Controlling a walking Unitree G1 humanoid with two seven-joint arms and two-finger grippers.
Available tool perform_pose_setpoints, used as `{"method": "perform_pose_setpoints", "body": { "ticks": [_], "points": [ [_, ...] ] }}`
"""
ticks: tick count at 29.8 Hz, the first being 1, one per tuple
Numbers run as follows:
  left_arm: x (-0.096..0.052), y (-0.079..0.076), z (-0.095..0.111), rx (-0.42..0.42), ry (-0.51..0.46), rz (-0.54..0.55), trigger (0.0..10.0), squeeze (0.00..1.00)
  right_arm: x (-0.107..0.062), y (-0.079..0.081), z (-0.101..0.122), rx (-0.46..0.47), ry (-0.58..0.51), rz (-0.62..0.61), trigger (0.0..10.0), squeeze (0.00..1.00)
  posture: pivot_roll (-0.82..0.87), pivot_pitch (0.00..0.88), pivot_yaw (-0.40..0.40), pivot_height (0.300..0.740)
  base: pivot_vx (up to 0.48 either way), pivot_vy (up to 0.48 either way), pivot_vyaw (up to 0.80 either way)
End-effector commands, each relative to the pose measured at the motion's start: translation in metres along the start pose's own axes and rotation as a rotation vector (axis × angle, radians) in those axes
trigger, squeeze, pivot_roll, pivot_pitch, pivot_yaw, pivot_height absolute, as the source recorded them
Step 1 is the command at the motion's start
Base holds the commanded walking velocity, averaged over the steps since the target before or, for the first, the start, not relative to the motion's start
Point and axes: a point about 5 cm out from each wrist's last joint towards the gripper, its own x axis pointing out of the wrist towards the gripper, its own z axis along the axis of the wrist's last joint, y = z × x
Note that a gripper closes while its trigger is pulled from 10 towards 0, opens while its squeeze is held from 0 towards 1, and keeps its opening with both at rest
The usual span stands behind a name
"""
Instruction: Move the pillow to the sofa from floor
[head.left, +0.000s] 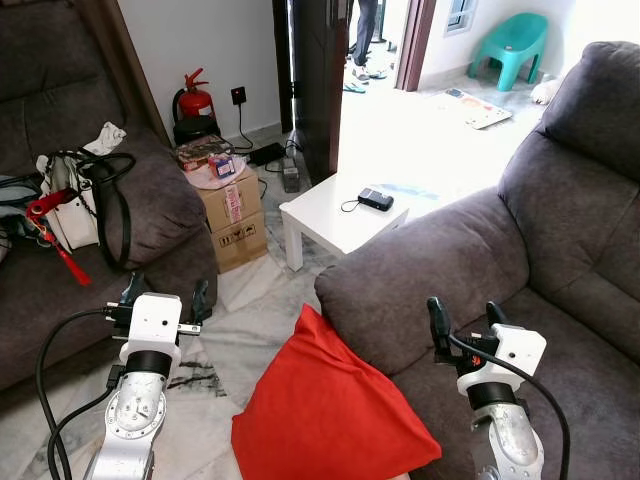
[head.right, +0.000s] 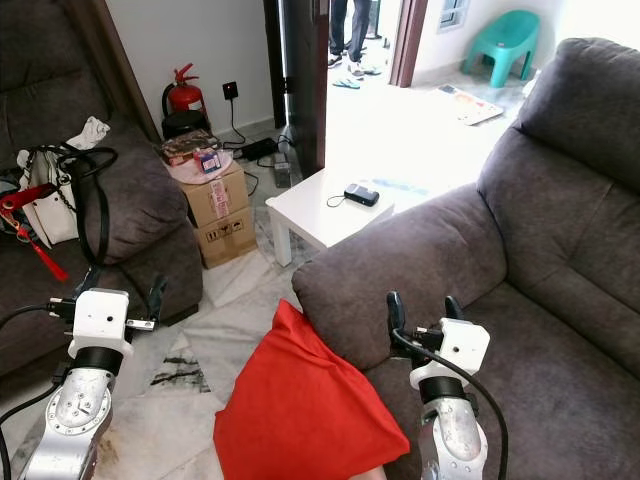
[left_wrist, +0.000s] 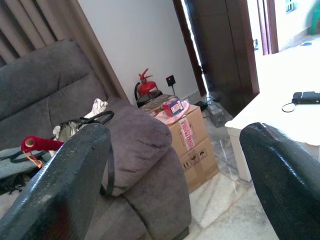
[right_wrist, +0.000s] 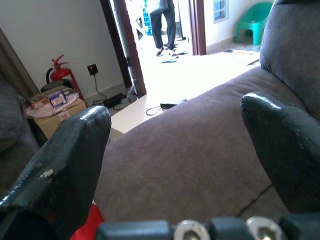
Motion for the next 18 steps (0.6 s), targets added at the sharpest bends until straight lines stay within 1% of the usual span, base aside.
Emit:
{"method": "perform_pose_setpoints", "body": {
  "ticks": [1, 5, 10, 11, 14, 15, 18],
  "points": [
    [0.003, -0.001, 0.005, -0.004, -0.012, 0.006, 10.0, 0.00, 0.004, 0.000, 0.005, -0.011, -0.003, 0.001, 10.0, 0.00, 0.09, 0.000, 0.008, 0.740, 0.000, 0.000, 0.00],
    [0.004, -0.001, 0.007, -0.008, -0.012, 0.003, 10.0, 0.00, 0.008, -0.002, 0.007, -0.017, 0.013, 0.002, 10.0, 0.00, 0.09, 0.000, 0.007, 0.740, 0.000, 0.000, 0.00],
    [0.001, -0.002, 0.005, -0.012, 0.004, 0.005, 10.0, 0.00, 0.009, -0.004, 0.009, -0.015, 0.023, -0.006, 10.0, 0.00, 0.09, 0.000, 0.008, 0.710, 0.000, 0.000, 0.00],
    [0.001, -0.002, 0.005, -0.012, 0.004, 0.005, 10.0, 0.00, 0.009, -0.004, 0.009, -0.015, 0.023, -0.006, 10.0, 0.00, 0.09, 0.000, 0.008, 0.710, 0.000, 0.000, 0.00],
    [0.002, -0.003, 0.006, -0.013, 0.007, -0.009, 10.0, 0.00, 0.011, 0.003, 0.007, -0.006, 0.034, 0.014, 10.0, 0.00, 0.09, 0.003, 0.010, 0.685, 0.000, 0.000, 0.00],
    [0.002, -0.003, 0.006, -0.013, 0.007, -0.009, 10.0, 0.00, 0.011, 0.003, 0.007, -0.006, 0.034, 0.014, 10.0, 0.00, 0.09, 0.003, 0.010, 0.685, 0.000, 0.000, 0.00],
    [0.003, -0.002, 0.007, -0.011, 0.008, -0.007, 10.0, 0.00, 0.012, 0.008, 0.006, -0.010, 0.043, 0.036, 10.0, 0.00, 0.09, 0.011, 0.007, 0.660, 0.000, 0.000, 0.00]
  ]
}}
